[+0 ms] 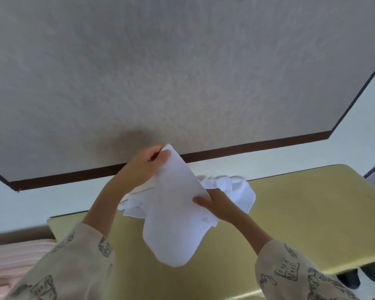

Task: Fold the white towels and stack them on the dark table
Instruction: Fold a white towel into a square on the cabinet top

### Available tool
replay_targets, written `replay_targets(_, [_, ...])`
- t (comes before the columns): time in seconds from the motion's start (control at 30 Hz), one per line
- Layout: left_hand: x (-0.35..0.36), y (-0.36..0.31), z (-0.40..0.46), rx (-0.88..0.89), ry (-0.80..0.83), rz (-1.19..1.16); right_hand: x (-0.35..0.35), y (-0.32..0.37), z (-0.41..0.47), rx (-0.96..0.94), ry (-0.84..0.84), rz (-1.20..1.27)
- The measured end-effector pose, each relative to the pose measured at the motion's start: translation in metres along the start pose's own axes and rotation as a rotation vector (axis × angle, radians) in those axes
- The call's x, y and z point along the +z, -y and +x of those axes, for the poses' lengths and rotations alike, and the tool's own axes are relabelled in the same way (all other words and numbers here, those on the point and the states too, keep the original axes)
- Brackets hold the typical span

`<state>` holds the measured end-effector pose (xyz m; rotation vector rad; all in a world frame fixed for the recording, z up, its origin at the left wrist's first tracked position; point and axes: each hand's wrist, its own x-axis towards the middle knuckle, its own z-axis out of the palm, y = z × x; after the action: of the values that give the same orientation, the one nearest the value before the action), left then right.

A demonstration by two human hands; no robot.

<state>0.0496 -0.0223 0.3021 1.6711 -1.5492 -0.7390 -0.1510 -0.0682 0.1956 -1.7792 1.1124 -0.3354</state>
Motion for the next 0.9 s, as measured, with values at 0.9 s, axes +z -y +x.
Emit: replay_targets(0.9, [0.129, 0.049, -0.052, -0.331, -0.215, -0.042, -0.106, -0.108, -0.035, -0.017, -0.245, -0.254])
